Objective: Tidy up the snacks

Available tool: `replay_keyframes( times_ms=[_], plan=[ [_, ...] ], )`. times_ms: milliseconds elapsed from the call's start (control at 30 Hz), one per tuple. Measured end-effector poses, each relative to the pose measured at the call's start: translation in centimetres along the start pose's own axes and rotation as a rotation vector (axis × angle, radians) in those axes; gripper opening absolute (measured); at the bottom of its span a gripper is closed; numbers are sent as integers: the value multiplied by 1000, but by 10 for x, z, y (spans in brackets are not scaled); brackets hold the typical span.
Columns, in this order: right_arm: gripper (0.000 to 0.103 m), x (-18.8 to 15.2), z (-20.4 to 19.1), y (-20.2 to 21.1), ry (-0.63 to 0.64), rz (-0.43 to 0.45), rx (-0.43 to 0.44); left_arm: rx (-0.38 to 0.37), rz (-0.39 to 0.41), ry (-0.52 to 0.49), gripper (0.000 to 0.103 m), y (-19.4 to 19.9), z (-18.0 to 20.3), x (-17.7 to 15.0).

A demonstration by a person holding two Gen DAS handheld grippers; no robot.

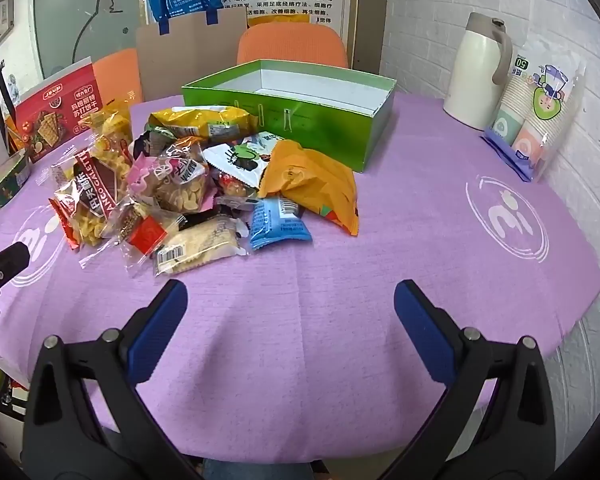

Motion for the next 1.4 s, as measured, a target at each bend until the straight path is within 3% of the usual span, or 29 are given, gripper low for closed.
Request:
replay_keyframes(
  times_ms=[1400],
  plan=[
    [103,2,-1,-26,22,-46,-18,-24,-64,-12,103,-28,14,-1]
  ],
)
Point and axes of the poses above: each gripper's, at about its wrist camera, not at the fingertips, and y roughly against the way its jaws point, z to its right, x to its top, the point moved 2 cm from there along -y, roughly the way its jaws point, and after that the axes turned 13 degrees about -y, right-handed, at the moved point
